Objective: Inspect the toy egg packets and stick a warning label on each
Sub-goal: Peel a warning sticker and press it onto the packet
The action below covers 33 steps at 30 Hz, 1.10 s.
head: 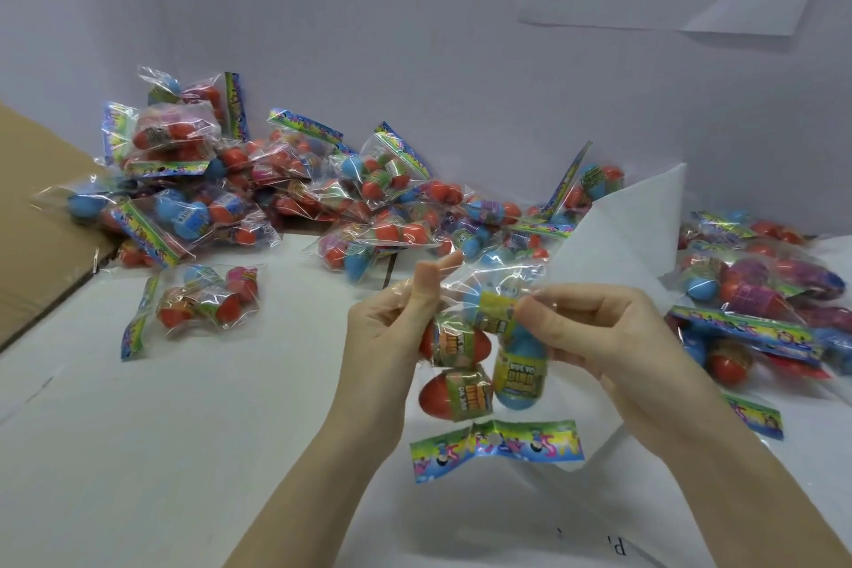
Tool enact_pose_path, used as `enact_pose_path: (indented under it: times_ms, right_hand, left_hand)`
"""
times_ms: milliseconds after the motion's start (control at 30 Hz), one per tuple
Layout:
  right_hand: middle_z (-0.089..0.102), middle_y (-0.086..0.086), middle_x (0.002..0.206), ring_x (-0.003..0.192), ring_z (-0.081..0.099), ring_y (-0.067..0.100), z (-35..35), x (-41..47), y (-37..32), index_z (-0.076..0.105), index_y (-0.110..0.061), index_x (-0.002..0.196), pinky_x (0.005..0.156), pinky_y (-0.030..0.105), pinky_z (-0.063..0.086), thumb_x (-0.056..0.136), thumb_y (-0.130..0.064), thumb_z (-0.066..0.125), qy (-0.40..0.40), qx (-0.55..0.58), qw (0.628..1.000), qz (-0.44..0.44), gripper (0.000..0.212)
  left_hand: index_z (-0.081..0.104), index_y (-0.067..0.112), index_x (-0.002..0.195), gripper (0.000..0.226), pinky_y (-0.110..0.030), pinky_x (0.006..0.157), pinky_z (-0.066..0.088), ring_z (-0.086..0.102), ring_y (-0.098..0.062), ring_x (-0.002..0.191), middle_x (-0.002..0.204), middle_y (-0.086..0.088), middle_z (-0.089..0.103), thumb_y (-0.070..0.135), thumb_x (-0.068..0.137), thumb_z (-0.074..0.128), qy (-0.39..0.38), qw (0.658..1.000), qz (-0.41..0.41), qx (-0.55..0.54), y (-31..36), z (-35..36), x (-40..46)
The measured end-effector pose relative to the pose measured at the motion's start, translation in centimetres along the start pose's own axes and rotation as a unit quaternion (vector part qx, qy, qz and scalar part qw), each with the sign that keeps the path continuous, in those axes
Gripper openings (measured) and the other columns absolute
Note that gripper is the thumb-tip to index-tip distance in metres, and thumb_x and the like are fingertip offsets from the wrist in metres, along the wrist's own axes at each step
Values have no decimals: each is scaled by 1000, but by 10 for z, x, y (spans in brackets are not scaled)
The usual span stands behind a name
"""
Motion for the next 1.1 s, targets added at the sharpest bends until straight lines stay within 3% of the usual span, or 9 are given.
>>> enact_pose_path:
  times_ms: [133, 400, 500, 567, 700, 767, 833, 1000, 1100]
  right_hand:
    - [73, 8, 74, 65, 69, 16, -1, 0, 6, 77, -16, 67, 60, 22, 56, 45, -27, 70, -7, 52, 998, 38, 26]
    - [72, 5, 67, 58, 67, 15, -21, 0, -5, 76, -14, 64, 57, 22, 56, 45, -25, 69, 73, 95, 993, -14, 23]
    - [71, -5, 65, 60, 65, 5, -46, -7, -26, 75, -20, 63, 58, 15, 52, 55, -22, 67, 165, 160, 962, -145, 12]
    - [72, -10, 70, 69, 66, 2, -53, -16, -42, 75, -24, 65, 67, 14, 51, 56, -25, 70, 187, 161, 938, -243, 11]
    - [73, -10, 86, 90, 66, 6, -24, -22, -58, 74, -25, 69, 75, 15, 49, 62, -4, 68, 68, 61, 946, -311, 24]
    - [73, -10, 91, 102, 64, 10, 4, -24, -59, 76, -26, 76, 85, 20, 48, 69, -7, 59, -45, -11, 949, -310, 26]
    - [71, -12, 101, 113, 58, 11, 16, -26, -58, 75, -23, 87, 91, 20, 45, 76, -8, 56, -94, -70, 945, -306, 26]
    - [68, -15, 94, 93, 62, 10, -53, -19, -58, 70, -31, 93, 83, 21, 46, 78, -16, 73, 212, -216, 925, -231, 22]
    - [54, -3, 113, 98, 48, 14, -100, -18, -41, 51, -25, 120, 84, 31, 40, 60, -39, 80, 312, -359, 877, -59, 68]
  left_hand:
    - [74, 12, 75, 48, -28, 59, 49, 58, -28, 73, 83, -16, 62, 53, 65, 53, -5, 998, -44, -42, -7, -6, 2]
    - [73, 17, 105, 52, -37, 88, 43, 68, -13, 98, 113, -3, 70, 41, 93, 29, -56, 960, -96, -256, -9, -2, 5]
    - [75, 19, 69, 56, -25, 62, 42, 63, -9, 58, 72, 1, 71, 48, 92, 32, 48, 987, -44, -146, -6, -29, 8]
    - [63, 13, 42, 61, -17, 39, 30, 44, -12, 36, 42, -3, 52, 58, 77, 39, 20, 996, -47, -75, -3, -22, 5]
    - [76, 6, 71, 88, -17, 39, 42, 63, -24, 47, 66, -18, 70, 82, 60, 32, -241, 951, -188, -46, -27, 29, -16]
    - [76, 11, 91, 77, -22, 49, 53, 70, -28, 65, 90, -20, 72, 77, 65, 45, -260, 928, -248, -97, -32, 33, -23]
    - [77, 14, 82, 42, -22, 47, 53, 70, -23, 61, 85, -13, 73, 50, 63, 65, -205, 930, -262, -155, -31, 28, -19]
    - [75, 22, 67, 10, -21, 51, 52, 67, -11, 63, 76, 3, 71, 22, 63, 66, -52, 964, -136, -224, -13, -8, 5]
    - [77, 21, 79, 25, -21, 62, 55, 69, -12, 78, 88, 1, 73, 10, 57, 74, -41, 965, -108, -235, -11, -14, 9]
Point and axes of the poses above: each hand's wrist, its own x-axis towards the middle knuckle, its own z-axis out of the palm, y = z × x, the point moved 10 cm from there along x, towards the middle knuckle
